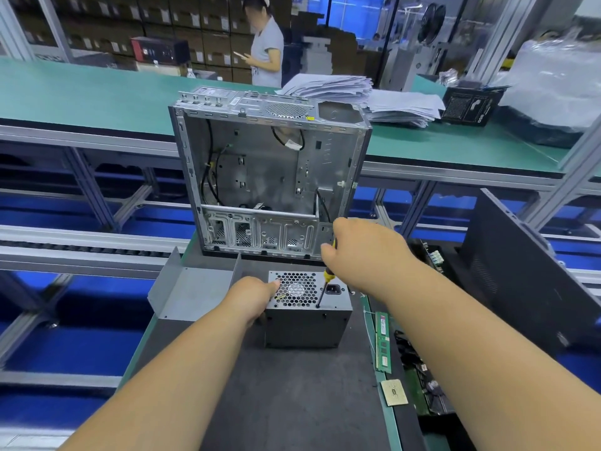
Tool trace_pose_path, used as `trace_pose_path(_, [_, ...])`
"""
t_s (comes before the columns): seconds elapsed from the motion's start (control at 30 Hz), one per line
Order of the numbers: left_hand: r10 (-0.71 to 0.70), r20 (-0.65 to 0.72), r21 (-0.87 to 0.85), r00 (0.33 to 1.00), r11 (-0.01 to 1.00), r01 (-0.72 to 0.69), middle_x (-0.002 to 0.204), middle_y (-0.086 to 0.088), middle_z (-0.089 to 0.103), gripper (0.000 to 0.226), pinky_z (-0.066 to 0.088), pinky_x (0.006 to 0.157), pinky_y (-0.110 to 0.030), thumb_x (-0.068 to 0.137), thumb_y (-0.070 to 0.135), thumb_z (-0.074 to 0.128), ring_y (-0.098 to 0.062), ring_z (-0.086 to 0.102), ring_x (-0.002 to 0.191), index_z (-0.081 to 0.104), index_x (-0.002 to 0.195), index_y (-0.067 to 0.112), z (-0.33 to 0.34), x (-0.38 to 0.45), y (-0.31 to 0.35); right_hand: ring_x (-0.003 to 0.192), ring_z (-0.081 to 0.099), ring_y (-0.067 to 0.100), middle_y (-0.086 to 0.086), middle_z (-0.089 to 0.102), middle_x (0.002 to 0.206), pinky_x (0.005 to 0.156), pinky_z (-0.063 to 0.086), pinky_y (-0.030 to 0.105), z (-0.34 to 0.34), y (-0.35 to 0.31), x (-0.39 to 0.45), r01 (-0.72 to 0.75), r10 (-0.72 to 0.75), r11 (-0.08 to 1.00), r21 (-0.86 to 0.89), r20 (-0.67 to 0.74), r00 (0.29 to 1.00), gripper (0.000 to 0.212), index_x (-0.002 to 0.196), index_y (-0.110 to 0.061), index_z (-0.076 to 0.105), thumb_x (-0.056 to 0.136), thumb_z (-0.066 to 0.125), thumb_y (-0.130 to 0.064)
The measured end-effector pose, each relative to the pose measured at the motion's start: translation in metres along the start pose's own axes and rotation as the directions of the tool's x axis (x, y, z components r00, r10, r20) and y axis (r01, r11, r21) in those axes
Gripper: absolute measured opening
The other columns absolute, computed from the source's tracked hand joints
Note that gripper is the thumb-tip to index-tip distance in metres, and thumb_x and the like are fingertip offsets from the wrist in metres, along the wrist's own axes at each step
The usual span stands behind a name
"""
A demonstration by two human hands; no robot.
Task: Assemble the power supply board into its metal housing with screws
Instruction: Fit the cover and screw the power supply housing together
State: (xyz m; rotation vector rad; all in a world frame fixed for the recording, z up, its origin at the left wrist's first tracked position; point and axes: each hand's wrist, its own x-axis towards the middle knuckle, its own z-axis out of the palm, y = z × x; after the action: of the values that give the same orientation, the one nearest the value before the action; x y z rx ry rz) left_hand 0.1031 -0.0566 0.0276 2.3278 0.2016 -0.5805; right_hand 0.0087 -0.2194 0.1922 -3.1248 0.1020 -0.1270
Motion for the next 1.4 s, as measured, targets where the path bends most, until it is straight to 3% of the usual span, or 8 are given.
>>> trace_pose_path(0.1, [-0.015,-0.01,0.038,1.0,0.999,0.015,0.11,-0.016,0.063,0.047,0.039,0.074,-0.031,0.097,0.051,0.048,-0.026,0.052,0.075,0.054,0.081,0.007,0.0,0.001,0.001,0.077,0.053,0.017,-0.001,0.052,0.097,0.063,0.046,0.037,-0.004,0.005,-0.004,0.122,-0.135,0.975,0.187,0.055,0.989,0.011,0.105,-0.02,0.049,0.094,0.046,-0.02])
trace_pose_path(0.33, [-0.01,-0.002,-0.068,1.0,0.998,0.01,0.127,-0.017,0.06,0.054,0.042,0.084,-0.033,0.096,0.048,0.053,-0.033,0.058,0.11,0.06,0.121,0.0,0.001,0.001,-0.002,0.078,0.054,0.007,-0.011,0.049,0.095,0.075,0.051,0.035,-0.011,0.011,-0.005,0.214,-0.24,0.953,0.213,0.102,0.965,0.017,0.102,-0.022,0.057,0.095,0.052,-0.008])
trace_pose_path(0.5, [-0.007,0.008,-0.082,1.0,0.997,0.007,0.135,-0.018,0.056,0.056,0.043,0.099,-0.039,0.098,0.045,0.051,-0.035,0.053,0.12,0.055,0.129,-0.002,0.0,-0.002,0.003,0.083,0.054,0.02,-0.003,0.053,0.086,0.062,0.039,0.031,-0.019,0.006,0.003,0.202,-0.201,0.979,0.009,0.126,0.971,0.012,0.099,-0.018,0.058,0.094,0.062,-0.028])
trace_pose_path(0.67, [0.009,0.015,-0.124,1.0,0.992,-0.007,0.138,-0.018,0.053,0.059,0.042,0.103,-0.041,0.097,0.045,0.053,-0.035,0.052,0.123,0.053,0.132,-0.003,0.0,-0.003,0.001,0.054,0.041,0.018,0.0,0.045,0.064,0.047,0.03,0.024,-0.011,-0.008,0.005,0.059,-0.051,0.966,-0.253,0.038,0.998,0.048,0.064,-0.016,0.043,0.099,0.04,-0.048])
trace_pose_path(0.9, [-0.001,0.019,-0.16,1.0,0.987,0.004,0.129,-0.017,0.059,0.054,0.045,0.093,-0.038,0.096,0.046,0.055,-0.035,0.057,0.113,0.059,0.123,-0.001,0.0,-0.003,-0.002,0.063,0.047,0.021,0.0,0.049,0.073,0.051,0.033,0.029,-0.001,-0.014,0.0,-0.017,0.016,0.992,-0.123,-0.007,1.0,0.041,0.078,-0.014,0.044,0.102,0.033,-0.046])
trace_pose_path(1.03, [-0.011,0.021,-0.144,1.0,0.989,0.014,0.129,-0.017,0.059,0.056,0.044,0.085,-0.035,0.095,0.048,0.054,-0.034,0.058,0.108,0.059,0.125,0.0,0.0,-0.002,-0.002,0.079,0.057,0.019,-0.002,0.05,0.104,0.067,0.049,0.038,-0.008,-0.004,-0.004,0.231,-0.252,0.953,0.197,0.091,0.963,0.008,0.104,-0.022,0.05,0.1,0.045,-0.026])
trace_pose_path(1.17, [-0.012,0.02,-0.147,1.0,0.989,0.015,0.126,-0.015,0.061,0.057,0.043,0.082,-0.034,0.094,0.049,0.055,-0.033,0.057,0.105,0.058,0.125,0.002,0.001,0.0,-0.003,0.091,0.053,0.02,-0.003,0.048,0.103,0.08,0.048,0.039,-0.007,0.003,-0.005,0.296,-0.305,0.946,0.133,0.056,0.951,0.009,0.102,-0.023,0.056,0.1,0.049,-0.029])
trace_pose_path(1.4, [0.006,0.015,-0.157,1.0,0.988,-0.004,0.128,-0.014,0.059,0.055,0.042,0.083,-0.034,0.095,0.048,0.054,-0.031,0.055,0.103,0.058,0.125,0.002,0.001,0.002,-0.005,0.081,0.056,0.015,-0.006,0.051,0.098,0.07,0.05,0.033,-0.011,0.01,-0.003,0.25,-0.253,0.967,0.04,0.162,0.954,0.025,0.099,-0.02,0.054,0.089,0.053,0.004])
